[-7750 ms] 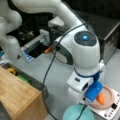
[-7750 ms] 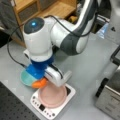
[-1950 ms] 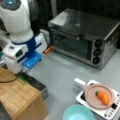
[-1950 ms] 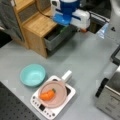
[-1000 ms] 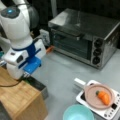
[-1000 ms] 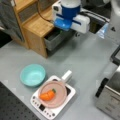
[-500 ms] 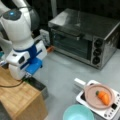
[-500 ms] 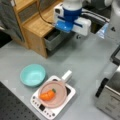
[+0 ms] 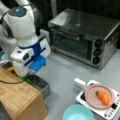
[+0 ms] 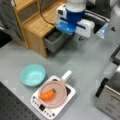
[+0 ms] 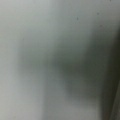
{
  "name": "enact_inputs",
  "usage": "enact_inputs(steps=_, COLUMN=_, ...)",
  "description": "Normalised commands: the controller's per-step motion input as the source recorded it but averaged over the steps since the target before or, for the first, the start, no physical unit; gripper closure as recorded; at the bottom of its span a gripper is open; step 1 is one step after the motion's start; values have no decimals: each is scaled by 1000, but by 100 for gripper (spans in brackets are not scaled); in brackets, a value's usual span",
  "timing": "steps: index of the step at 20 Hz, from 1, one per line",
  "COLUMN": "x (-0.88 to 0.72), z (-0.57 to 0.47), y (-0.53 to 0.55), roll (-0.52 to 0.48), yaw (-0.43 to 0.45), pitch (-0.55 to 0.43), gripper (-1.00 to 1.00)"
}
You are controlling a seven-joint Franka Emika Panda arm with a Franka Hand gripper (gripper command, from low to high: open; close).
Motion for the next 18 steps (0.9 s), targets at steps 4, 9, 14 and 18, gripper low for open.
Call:
enact_inputs(steps=4, x=-63, z=-49, y=300, roll=43, yaw=-113, pitch=-53, gripper=-100)
enact_inputs(steps=9, x=-47, z=-59, y=312, roll=67, yaw=-146, pitch=-67, gripper=-100)
enact_inputs(steps=14, x=-8, z=-71, y=285, roll=82, yaw=-146, pitch=-76, gripper=-100)
enact_inputs(steps=18, x=61, z=-70, y=156, roll=96, yaw=-114, pitch=-81, gripper=-100)
